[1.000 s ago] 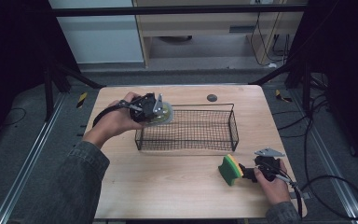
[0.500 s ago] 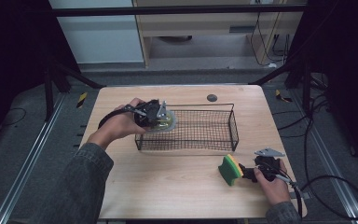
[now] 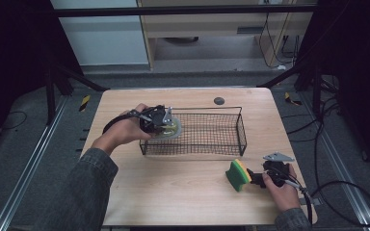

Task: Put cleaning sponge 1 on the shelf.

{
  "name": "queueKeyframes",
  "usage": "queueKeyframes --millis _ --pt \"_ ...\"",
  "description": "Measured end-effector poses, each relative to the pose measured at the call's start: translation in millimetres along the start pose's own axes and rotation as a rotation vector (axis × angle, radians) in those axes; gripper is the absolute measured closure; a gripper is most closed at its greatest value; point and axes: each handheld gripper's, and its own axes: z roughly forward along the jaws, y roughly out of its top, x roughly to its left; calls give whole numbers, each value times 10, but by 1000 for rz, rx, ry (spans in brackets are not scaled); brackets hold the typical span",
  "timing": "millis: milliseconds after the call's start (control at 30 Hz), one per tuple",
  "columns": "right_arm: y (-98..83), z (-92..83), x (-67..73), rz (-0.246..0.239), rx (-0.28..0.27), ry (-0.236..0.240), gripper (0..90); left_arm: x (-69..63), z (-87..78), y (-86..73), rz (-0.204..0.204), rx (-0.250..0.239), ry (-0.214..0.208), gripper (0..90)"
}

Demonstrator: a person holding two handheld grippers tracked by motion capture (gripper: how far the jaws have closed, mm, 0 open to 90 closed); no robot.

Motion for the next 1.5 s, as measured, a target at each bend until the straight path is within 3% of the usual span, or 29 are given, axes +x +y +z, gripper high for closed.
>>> queueKeyframes --millis 1500 --pt "1 1 -1 -2 0 0 4 -38 397 -91 -32 30 -88 709"
